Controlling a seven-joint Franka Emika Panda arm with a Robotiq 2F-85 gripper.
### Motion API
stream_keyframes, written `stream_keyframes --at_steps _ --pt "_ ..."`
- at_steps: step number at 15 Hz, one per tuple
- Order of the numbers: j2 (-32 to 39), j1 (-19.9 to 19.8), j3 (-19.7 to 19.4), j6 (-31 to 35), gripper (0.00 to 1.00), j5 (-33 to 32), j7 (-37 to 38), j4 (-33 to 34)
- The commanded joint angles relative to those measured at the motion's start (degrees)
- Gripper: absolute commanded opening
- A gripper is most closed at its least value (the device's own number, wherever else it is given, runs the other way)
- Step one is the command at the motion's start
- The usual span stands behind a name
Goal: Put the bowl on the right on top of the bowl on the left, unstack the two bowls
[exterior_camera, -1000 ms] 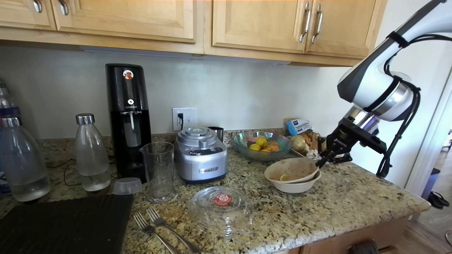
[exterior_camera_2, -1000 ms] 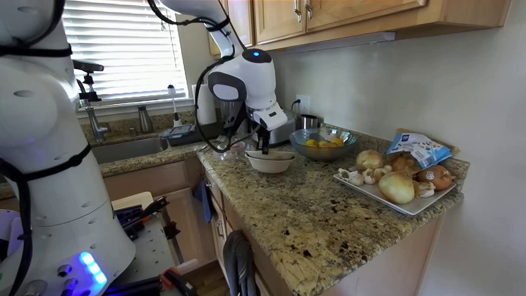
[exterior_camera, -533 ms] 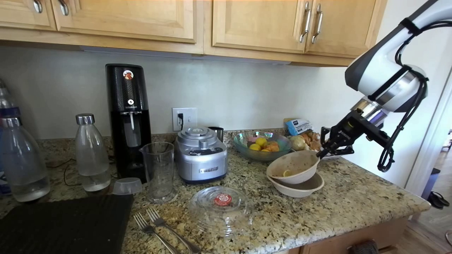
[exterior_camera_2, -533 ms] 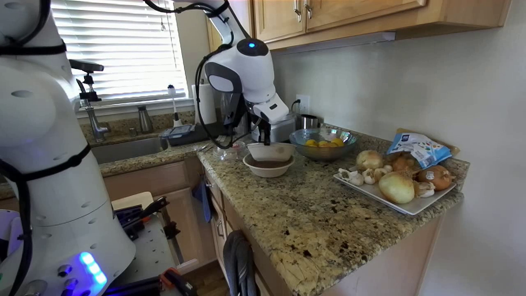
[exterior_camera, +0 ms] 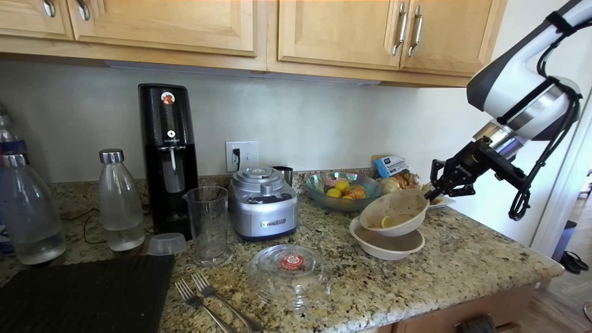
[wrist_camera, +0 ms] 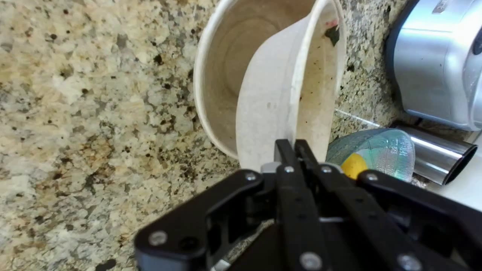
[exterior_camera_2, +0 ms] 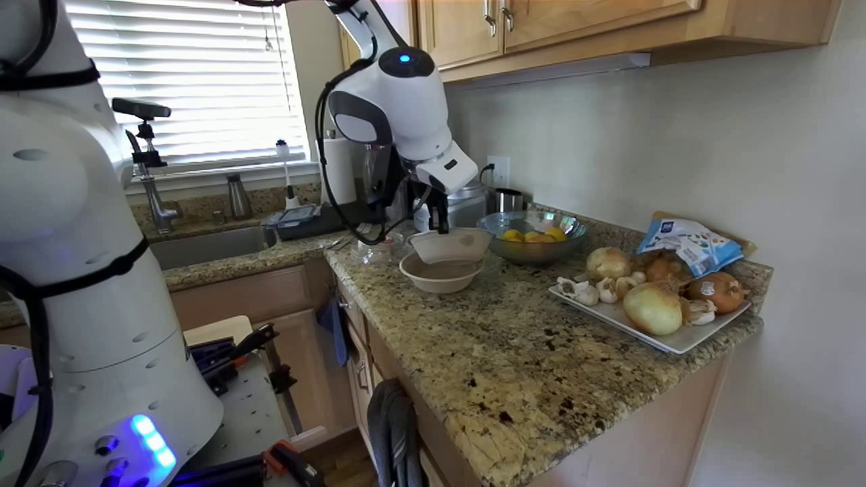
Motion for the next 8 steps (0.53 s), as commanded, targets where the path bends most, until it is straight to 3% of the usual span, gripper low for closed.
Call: stream_keyframes --at_steps 1,8 --pt "-4.97 -0.77 -1.11 -0.79 0.05 0.99 -2.09 -3.83" --pt "-7.48 -3.36 -4.89 -0.07 0.04 5.08 -3.82 -4.36"
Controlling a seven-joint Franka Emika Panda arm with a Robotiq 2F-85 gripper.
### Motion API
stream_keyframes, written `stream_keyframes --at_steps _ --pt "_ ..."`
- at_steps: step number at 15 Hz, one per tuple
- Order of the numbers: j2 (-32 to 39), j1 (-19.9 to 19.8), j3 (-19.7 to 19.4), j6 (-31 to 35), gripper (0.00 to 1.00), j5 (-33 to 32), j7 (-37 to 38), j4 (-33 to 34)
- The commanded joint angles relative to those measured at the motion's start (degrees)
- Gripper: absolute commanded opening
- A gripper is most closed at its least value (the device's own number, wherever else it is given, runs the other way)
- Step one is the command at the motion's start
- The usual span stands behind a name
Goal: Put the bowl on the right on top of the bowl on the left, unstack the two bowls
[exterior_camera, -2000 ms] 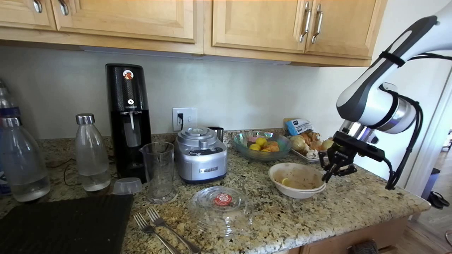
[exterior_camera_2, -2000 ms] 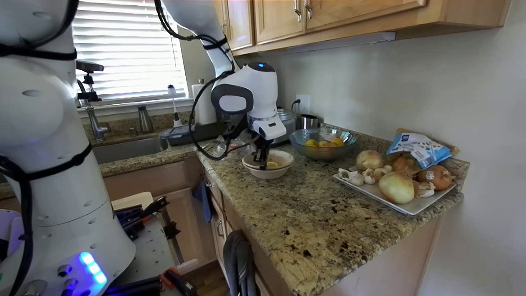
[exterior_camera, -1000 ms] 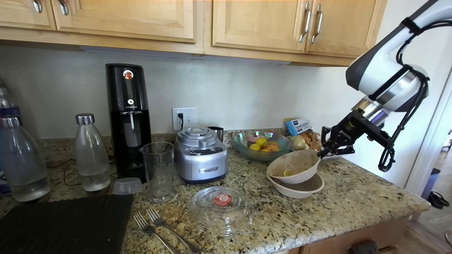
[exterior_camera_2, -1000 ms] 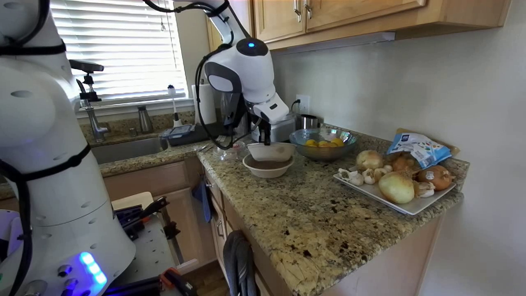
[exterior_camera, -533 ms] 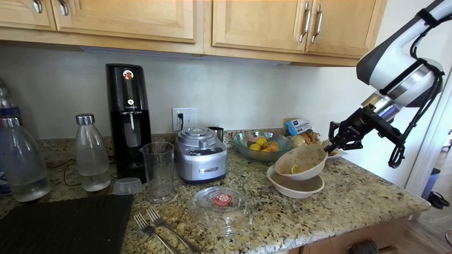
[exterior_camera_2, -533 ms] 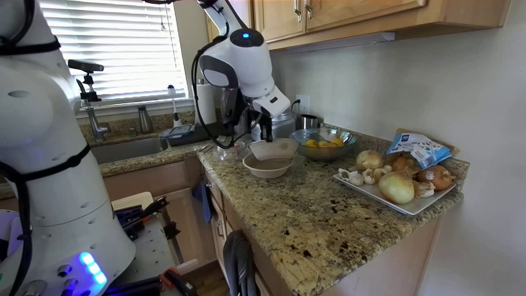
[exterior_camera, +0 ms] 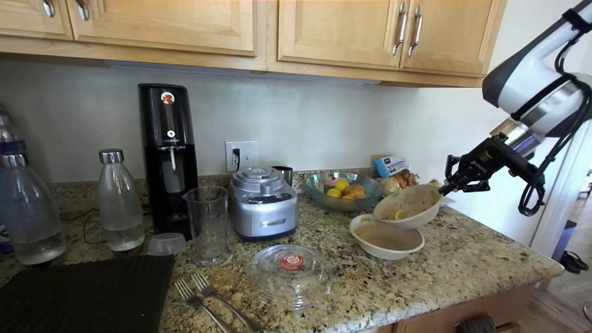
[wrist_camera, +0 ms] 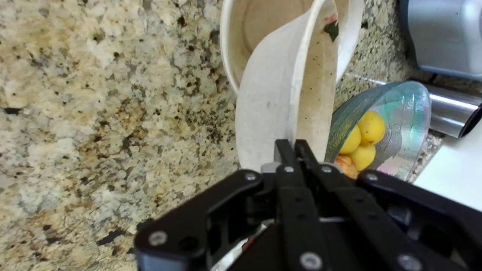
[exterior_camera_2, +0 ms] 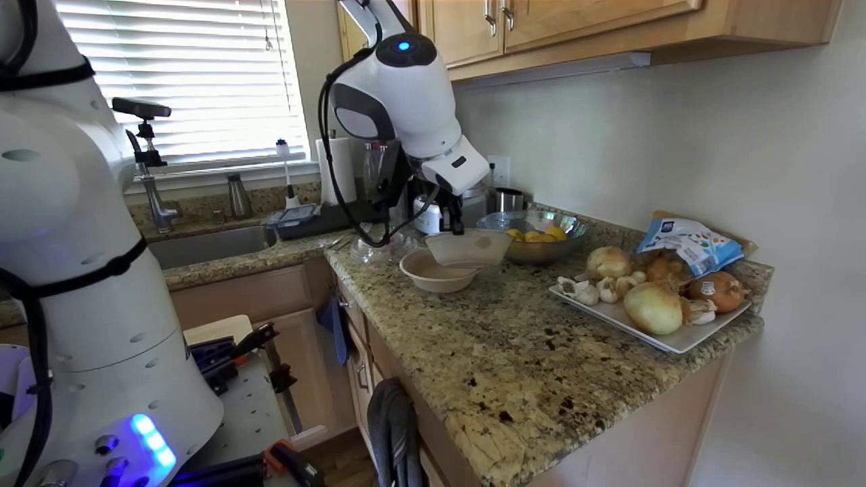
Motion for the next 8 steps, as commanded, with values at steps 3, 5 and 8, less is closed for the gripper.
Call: stream_keyframes --at_steps 3,5,8 --pt "-6.21 -2.23 -3.32 -0.08 0.05 6.27 -3.99 -2.79" --pt "-7.24 -2.42 -4.10 0.23 0.05 8.31 -5.41 -3.47" --pt "-8.80 -2.36 -4.67 0.98 0.04 12.99 -9.65 -5.14"
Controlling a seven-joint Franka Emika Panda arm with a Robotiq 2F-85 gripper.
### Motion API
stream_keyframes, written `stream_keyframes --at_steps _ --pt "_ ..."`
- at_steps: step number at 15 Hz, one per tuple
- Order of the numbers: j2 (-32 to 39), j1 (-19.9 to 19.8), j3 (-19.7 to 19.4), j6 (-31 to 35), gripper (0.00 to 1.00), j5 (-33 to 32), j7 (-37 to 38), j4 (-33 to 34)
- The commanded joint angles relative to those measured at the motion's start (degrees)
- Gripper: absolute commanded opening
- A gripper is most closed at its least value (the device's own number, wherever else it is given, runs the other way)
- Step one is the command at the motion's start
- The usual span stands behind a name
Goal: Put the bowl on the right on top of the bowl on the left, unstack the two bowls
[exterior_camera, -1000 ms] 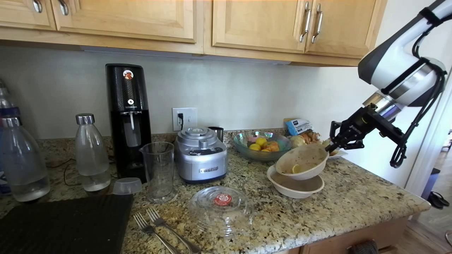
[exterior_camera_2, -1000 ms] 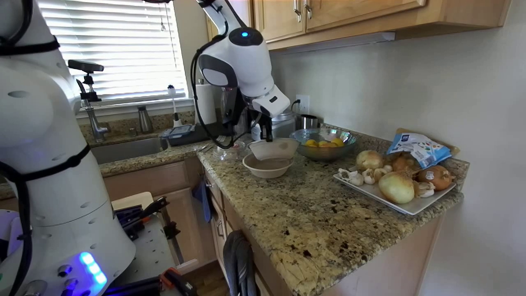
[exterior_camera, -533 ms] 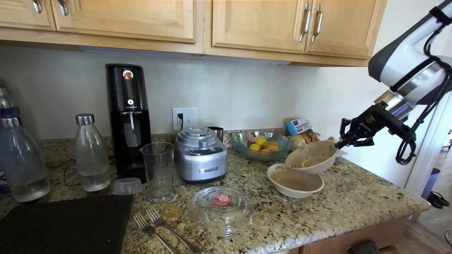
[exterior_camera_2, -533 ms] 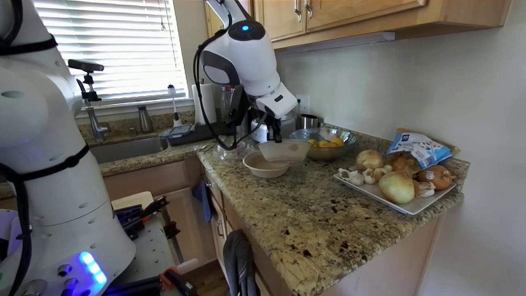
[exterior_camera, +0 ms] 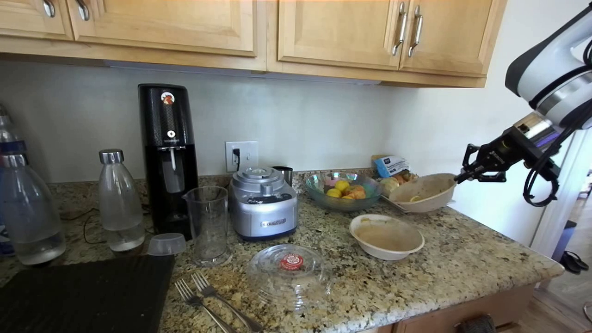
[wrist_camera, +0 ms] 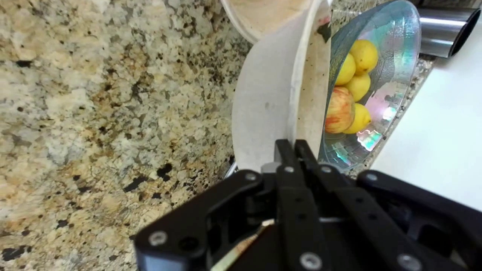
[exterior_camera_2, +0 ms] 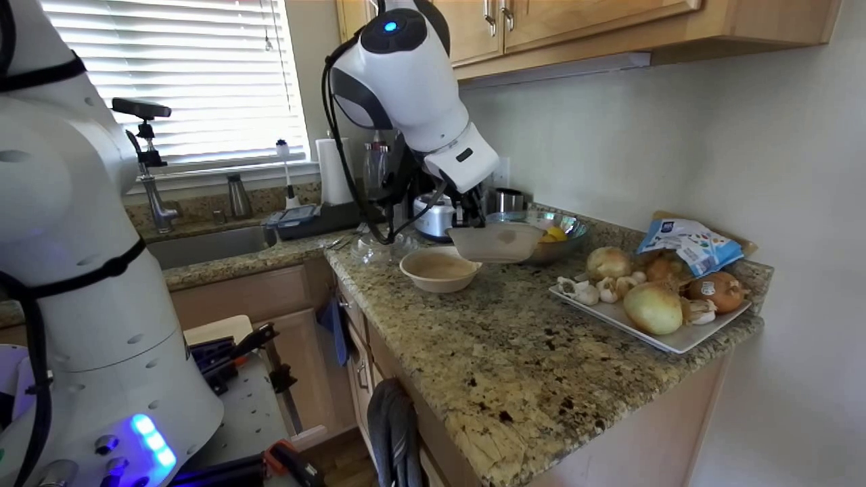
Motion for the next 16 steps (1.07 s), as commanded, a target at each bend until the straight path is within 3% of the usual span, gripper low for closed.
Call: stream_keyframes --at_steps 1,10,16 --pt "-0.47 -0.01 -0.17 0.12 0.04 1.47 -1.19 -0.53" --pt "-1.91 -0.13 -0.51 0.17 0.03 3.03 -3.14 -2.28" --pt "-3.83 -2.20 -3.29 -0.54 0.03 2.66 -4.16 -4.69"
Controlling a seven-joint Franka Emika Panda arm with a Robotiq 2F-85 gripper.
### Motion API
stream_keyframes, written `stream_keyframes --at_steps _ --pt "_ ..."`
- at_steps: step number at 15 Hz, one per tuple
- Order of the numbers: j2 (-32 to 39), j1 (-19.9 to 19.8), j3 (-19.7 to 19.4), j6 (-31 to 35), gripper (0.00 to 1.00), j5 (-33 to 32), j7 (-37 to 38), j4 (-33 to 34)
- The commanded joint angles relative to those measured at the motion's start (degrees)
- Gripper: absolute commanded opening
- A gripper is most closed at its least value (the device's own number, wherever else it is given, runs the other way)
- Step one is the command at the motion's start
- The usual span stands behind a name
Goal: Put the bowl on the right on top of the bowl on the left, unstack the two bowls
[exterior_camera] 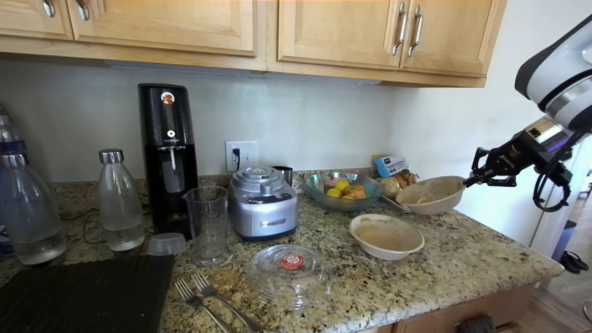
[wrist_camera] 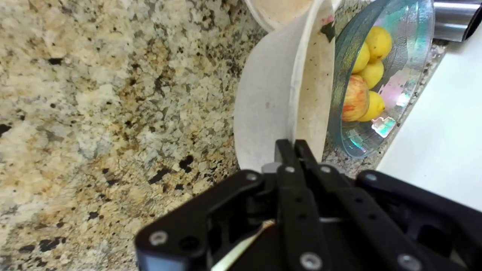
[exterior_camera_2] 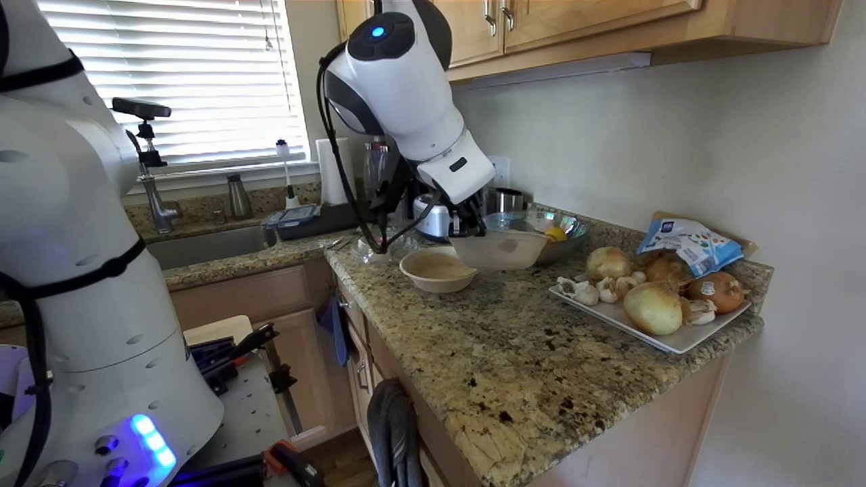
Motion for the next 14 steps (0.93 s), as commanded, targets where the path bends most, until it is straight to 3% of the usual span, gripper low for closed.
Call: stream_keyframes --at_steps 1,8,14 --pt "-2.67 -2.08 -2.40 -0.73 0.03 -0.47 -1.48 -2.87" --pt "2.55 -4.97 -7.51 -4.69 0.03 0.93 -8.56 -2.51" --pt "12.71 -5.18 -9.31 -7.30 0.03 2.86 -16.53 0.37"
